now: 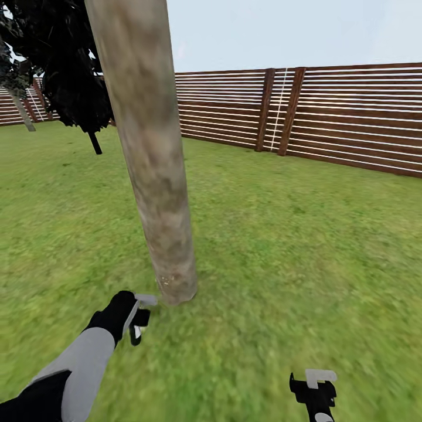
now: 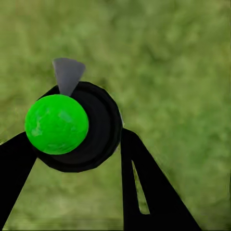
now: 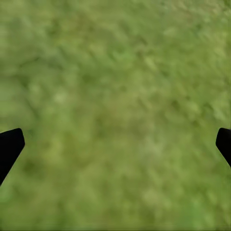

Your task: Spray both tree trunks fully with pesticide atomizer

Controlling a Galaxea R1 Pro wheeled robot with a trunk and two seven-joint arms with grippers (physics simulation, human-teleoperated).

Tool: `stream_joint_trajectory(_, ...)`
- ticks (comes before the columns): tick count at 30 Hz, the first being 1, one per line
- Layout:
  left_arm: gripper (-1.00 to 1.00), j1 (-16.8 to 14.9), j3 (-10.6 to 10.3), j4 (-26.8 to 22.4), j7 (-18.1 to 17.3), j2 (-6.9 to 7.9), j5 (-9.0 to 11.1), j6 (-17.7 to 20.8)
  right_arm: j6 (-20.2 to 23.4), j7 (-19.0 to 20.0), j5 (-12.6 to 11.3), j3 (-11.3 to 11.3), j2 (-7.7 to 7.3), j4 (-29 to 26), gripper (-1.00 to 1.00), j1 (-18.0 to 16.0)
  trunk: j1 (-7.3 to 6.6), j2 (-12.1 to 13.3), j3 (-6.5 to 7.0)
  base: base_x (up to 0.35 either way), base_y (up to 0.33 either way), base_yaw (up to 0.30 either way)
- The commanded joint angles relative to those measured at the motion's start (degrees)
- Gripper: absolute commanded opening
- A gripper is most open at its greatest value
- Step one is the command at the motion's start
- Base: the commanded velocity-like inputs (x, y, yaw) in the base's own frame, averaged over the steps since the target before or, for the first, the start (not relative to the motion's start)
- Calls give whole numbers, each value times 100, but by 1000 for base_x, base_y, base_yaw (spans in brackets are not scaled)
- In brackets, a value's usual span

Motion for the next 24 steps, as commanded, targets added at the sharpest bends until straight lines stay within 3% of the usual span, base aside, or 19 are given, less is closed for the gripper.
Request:
stream_joint_trajectory(1, -100, 4, 19, -16, -396, 72, -64, 118, -18, -9, -56, 49, 0, 3, 100, -3, -1, -2, -4, 0, 0, -27)
stream_joint_trajectory(4, -100, -33, 6, -23, -764, 21, -170, 221, -18, -9, -57, 49, 0, 3, 100, -3, -1, -2, -4, 0, 0, -8)
stream_joint_trajectory(6, -100, -106, -179, -96, -813, -323, -211, 621, -18, -9, -57, 49, 0, 3, 100, -3, -1, -2, -4, 0, 0, -1)
stream_joint_trajectory(7, -100, -118, -290, -146, -817, -358, -215, 739, -18, -9, -57, 49, 0, 3, 100, -3, -1, -2, -4, 0, 0, -24)
stream_joint_trajectory(9, -100, -122, -416, -296, -820, -302, -231, 845, -18, -9, -57, 49, 0, 4, 100, -3, -1, -2, -4, 0, 0, -176)
stream_joint_trajectory(11, -100, -117, -449, -391, -834, 34, -220, 888, -18, -9, -57, 49, 0, 3, 100, -3, -1, -2, -4, 0, 0, -269)
stream_joint_trajectory(12, -100, -110, -455, -401, -836, 118, -219, 893, -18, -9, -57, 49, 0, 5, 100, -3, -1, -2, -4, 0, 0, -285)
stream_joint_trajectory(14, -100, -95, -466, -413, -837, 172, -220, 896, -18, -9, -57, 49, 0, 7, 100, -3, -1, -2, -4, 0, 0, -288)
stream_joint_trajectory(24, -100, -150, -495, -663, -839, 42, -199, 890, -18, -9, -54, 49, 0, 8, 100, -3, -1, -2, -4, 115, 0, -40)
